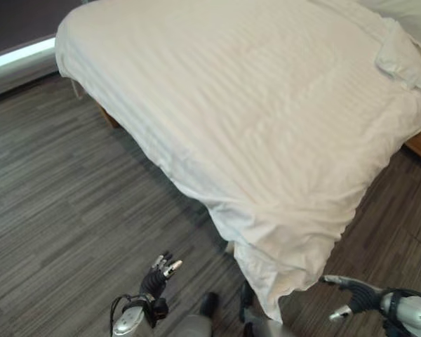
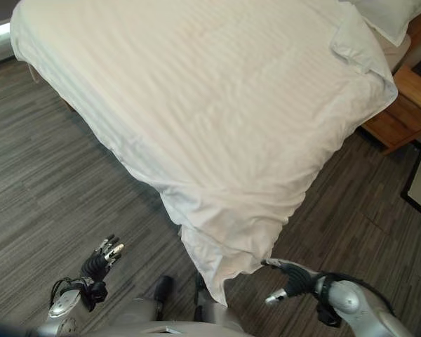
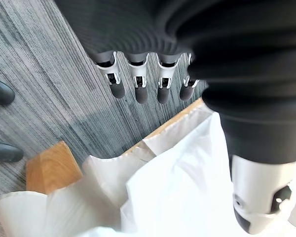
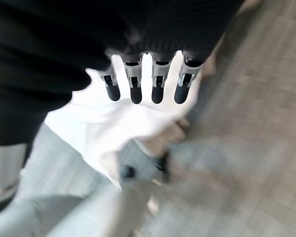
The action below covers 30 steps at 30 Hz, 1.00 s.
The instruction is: Making the bed.
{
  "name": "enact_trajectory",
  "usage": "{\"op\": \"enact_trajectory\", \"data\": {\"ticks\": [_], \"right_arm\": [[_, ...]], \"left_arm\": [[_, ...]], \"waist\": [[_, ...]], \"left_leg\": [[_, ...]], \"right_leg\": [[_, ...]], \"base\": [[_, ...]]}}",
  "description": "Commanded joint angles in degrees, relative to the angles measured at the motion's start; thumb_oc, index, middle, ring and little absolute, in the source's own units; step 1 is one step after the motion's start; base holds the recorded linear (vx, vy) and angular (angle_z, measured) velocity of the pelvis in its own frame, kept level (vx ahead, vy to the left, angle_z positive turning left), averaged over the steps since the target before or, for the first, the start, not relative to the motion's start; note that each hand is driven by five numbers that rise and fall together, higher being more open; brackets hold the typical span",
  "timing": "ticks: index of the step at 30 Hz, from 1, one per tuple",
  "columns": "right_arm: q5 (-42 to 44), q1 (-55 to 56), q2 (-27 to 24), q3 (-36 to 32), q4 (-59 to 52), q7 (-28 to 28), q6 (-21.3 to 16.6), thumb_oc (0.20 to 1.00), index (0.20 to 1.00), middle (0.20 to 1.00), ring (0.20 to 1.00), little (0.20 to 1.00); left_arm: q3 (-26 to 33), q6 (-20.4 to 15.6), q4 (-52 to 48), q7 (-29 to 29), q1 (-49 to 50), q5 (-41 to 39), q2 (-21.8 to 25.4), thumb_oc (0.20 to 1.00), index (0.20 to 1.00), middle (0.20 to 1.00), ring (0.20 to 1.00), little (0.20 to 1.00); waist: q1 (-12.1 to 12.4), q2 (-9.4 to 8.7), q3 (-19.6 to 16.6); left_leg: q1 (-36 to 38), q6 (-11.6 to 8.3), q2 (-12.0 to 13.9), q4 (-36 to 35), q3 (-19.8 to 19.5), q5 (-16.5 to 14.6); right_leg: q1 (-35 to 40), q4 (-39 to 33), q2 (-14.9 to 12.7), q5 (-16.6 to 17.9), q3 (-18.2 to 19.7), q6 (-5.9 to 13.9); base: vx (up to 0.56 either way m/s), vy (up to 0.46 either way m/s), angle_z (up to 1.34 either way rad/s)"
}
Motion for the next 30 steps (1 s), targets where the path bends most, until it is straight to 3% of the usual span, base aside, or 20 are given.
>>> {"op": "enact_trajectory", "data": {"ticks": [1, 3, 4, 5, 6, 7, 8, 13, 19, 22, 30], "right_arm": [[6.2, 0.6, -1.0, -14.2, -0.7, -6.5, 1.4, 1.0, 1.0, 1.0, 1.0, 1.0], [8.7, -2.4, 1.2, -21.2, -1.4, -14.7, -1.1, 1.0, 1.0, 1.0, 1.0, 1.0], [12.1, -6.2, 6.5, -23.0, -0.2, -21.5, -2.6, 1.0, 1.0, 1.0, 1.0, 1.0], [15.4, -10.2, 11.0, -21.6, 1.0, -24.0, -4.8, 1.0, 1.0, 1.0, 1.0, 1.0], [25.2, -15.7, 19.9, -15.7, 2.6, -25.7, -6.7, 1.0, 1.0, 1.0, 1.0, 1.0], [30.9, -17.4, 24.5, -12.3, 3.1, -25.6, -7.4, 1.0, 1.0, 1.0, 1.0, 1.0], [33.1, -18.4, 27.1, -8.8, 3.3, -24.5, -7.4, 0.2, 0.2, 0.2, 0.2, 0.2], [40.6, -21.4, 34.0, 4.1, 6.4, -21.6, -5.4, 0.2, 0.2, 0.2, 0.2, 0.2], [44.3, -25.6, 38.0, 11.8, 12.4, -21.1, -4.2, 0.2, 0.2, 0.2, 0.2, 0.2], [35.0, -32.4, 35.5, 17.9, 11.3, -21.3, -4.6, 0.2, 0.2, 0.2, 0.2, 0.2], [31.2, -42.6, 36.6, 26.1, 9.5, -20.8, -5.0, 0.2, 0.2, 0.2, 0.2, 0.2]], "left_arm": [[3.9, -1.2, -1.3, -1.2, 0.4, -0.6, 1.4, 1.0, 1.0, 1.0, 1.0, 1.0], [5.6, -2.0, -2.4, 0.1, 1.4, -1.6, 0.1, 1.0, 1.0, 1.0, 1.0, 1.0], [5.5, -2.7, -2.5, 1.1, 1.0, -2.3, -1.0, 1.0, 1.0, 1.0, 1.0, 1.0], [5.1, -3.1, -2.3, 1.8, 0.8, -2.7, -1.8, 1.0, 1.0, 1.0, 1.0, 1.0], [3.5, -3.1, -2.0, 3.0, -0.1, -3.2, -2.6, 1.0, 1.0, 1.0, 1.0, 1.0], [2.7, -2.9, -1.8, 3.4, -0.4, -3.6, -3.2, 1.0, 1.0, 1.0, 1.0, 1.0], [2.1, -2.5, -1.6, 3.1, -0.5, -3.8, -3.6, 1.0, 1.0, 1.0, 1.0, 1.0], [1.4, -2.0, -2.1, 1.8, 0.8, -6.8, -4.6, 1.0, 1.0, 1.0, 1.0, 1.0], [1.2, -2.5, -0.5, 2.4, 1.3, -7.8, -5.4, 1.0, 1.0, 1.0, 1.0, 1.0], [-0.7, -2.9, 0.9, 2.7, -0.7, -6.6, -5.5, 1.0, 1.0, 1.0, 1.0, 1.0], [-5.9, -3.1, 5.8, 3.0, -4.4, -6.1, -8.1, 1.0, 1.0, 1.0, 1.0, 1.0]], "waist": [[-0.4, 0.37, -1.6], [-1.5, 0.74, -1.9], [-2.0, 1.29, -2.0], [-2.1, 1.69, -2.0], [-2.1, 2.23, -1.7], [-1.9, 2.71, -1.3], [-1.6, 3.04, -1.2], [0.6, 5.22, 0.7], [2.0, 7.76, 2.5], [2.7, 9.53, 4.0], [3.4, 10.96, 5.1]], "left_leg": [[0.4, -2.58, 2.8, -5.0, -2.1, 4.1], [0.8, -2.52, 3.0, -5.0, -1.0, 4.0], [1.0, -2.35, 3.1, -5.0, -0.4, 3.8], [1.1, -2.24, 3.1, -5.0, -0.2, 3.8], [0.8, -2.07, 2.9, -5.0, -0.1, 4.0], [1.0, -2.01, 3.0, -5.0, -0.1, 3.9], [0.6, -1.99, 2.8, -5.0, -0.2, 4.2], [-0.3, -1.94, 2.5, -5.0, 0.0, 4.7], [-1.5, -2.06, 2.1, -5.0, 0.3, 5.3], [-2.6, -2.22, 1.7, -5.0, -0.3, 5.9], [-3.9, -2.34, 1.5, -5.0, -1.0, 6.5]], "right_leg": [[4.2, 1.1, -3.6, 0.9, -1.6, 4.43], [4.1, 1.1, -3.5, 1.2, -0.5, 4.5], [4.0, 1.1, -3.4, 1.3, -0.1, 4.57], [4.0, 1.1, -3.4, 1.3, 0.1, 4.51], [3.5, 1.1, -3.4, 1.4, 0.4, 4.32], [3.6, 1.1, -3.4, 1.4, 0.4, 4.25], [3.2, 1.1, -3.5, 1.5, 0.3, 4.24], [1.9, 1.1, -3.9, 2.0, -0.5, 4.57], [0.9, 1.1, -4.4, 2.4, -1.4, 4.66], [0.1, 1.1, -4.7, 2.6, -1.5, 4.48], [-0.7, 1.1, -4.8, 2.3, -1.2, 4.16]], "base": [[-0.03, 0.027, -0.09], [-0.03, 0.027, -0.38], [-0.02, 0.021, -0.66], [-0.05, 0.011, -0.92], [-0.06, 0.0, -0.85], [-0.07, -0.013, -0.59], [-0.04, -0.026, -0.08], [-0.05, -0.027, 0.18], [-0.03, -0.003, -0.02], [-0.06, 0.006, -0.04], [-0.02, -0.003, 0.06]]}}
